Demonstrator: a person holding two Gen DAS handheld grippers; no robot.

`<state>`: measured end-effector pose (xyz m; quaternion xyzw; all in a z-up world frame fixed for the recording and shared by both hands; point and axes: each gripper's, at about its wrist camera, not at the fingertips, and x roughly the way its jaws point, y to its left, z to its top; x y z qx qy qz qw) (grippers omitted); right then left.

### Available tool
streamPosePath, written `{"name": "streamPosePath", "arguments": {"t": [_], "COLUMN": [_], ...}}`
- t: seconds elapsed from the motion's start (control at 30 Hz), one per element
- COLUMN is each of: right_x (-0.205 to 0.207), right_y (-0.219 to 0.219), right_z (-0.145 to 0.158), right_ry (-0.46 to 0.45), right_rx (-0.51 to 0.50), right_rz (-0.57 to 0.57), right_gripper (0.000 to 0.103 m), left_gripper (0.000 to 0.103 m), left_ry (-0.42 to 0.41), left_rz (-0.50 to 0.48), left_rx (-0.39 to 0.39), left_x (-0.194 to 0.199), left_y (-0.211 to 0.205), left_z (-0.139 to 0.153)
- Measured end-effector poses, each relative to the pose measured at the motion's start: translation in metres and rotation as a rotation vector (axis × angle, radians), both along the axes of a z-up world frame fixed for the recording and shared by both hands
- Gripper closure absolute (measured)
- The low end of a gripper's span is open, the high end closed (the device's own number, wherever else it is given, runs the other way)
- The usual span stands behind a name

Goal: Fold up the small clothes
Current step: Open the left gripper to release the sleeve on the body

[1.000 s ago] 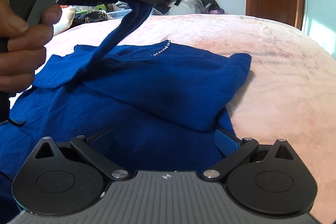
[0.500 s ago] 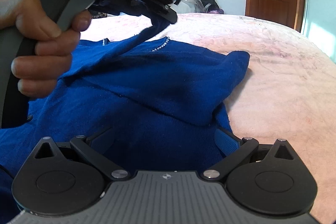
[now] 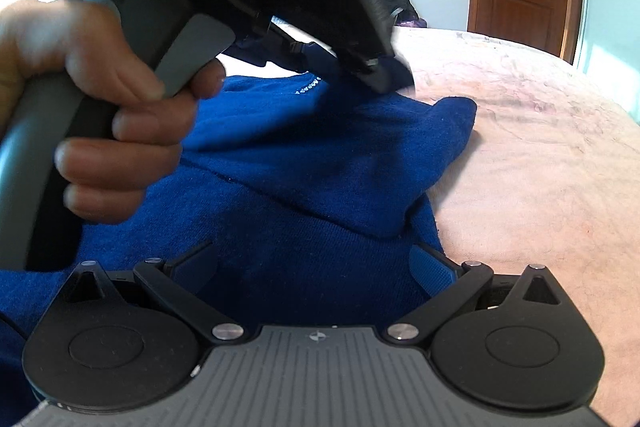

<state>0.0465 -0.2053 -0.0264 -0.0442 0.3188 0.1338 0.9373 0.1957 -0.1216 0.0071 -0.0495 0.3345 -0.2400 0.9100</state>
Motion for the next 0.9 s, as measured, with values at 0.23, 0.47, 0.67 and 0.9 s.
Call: {"name": "streamPosePath", "arguments": {"t": [0.23,0.47,0.67,0.9], "right_x": [-0.011,0.025,0.103,0.136], "right_y": [-0.009,-0.056,-0.077,-0.061], "right_z": [0.012,0.059,0.041,0.025], "right_ry": [-0.035,-0.103,0.045,0.104], "right_rx": [0.026,0.279,0.473,0.38], "right_rz": [-0.021,-0.032,-0.053,-0.044], "right_gripper": [0.006,0.009,0.018,0.05], "left_gripper": [0.009,0.008,0.007,0.007], "left_ry": [-0.224,-0.143,-0.066,-0.045], "left_rz": [0.026,0.337,0.438,0.44], "left_rx": [0.024,0.082,0.096,0.113], "left_x": [-0.022,-0.008,-0.018,-0.024], "left_y": [0.034,0.136,0.175,0.18], "left_z": [0.048,0.038,0.01,-0.005]}}
